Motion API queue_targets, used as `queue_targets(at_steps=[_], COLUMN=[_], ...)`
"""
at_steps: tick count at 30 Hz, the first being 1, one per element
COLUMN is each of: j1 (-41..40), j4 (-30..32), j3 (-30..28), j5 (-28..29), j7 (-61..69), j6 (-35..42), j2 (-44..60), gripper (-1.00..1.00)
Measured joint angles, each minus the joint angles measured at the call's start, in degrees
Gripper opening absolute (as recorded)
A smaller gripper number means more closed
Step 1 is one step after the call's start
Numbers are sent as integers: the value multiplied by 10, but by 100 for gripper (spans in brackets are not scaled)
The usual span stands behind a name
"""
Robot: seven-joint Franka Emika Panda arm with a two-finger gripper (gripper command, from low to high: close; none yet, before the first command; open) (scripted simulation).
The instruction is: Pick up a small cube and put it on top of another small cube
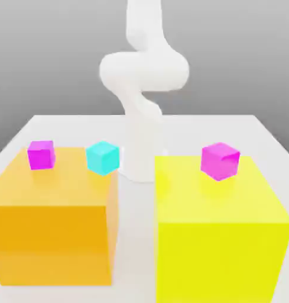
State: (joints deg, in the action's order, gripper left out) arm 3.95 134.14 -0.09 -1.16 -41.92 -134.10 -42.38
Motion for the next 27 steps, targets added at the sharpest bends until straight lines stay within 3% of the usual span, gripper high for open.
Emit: queue_targets(at_steps=[18, 27], j1=[250, 337], j4=[170, 255], j3=[63, 132], j5=[-72, -46], j7=[272, 362], j6=[-166, -252], j2=[249, 371], gripper=[0, 0])
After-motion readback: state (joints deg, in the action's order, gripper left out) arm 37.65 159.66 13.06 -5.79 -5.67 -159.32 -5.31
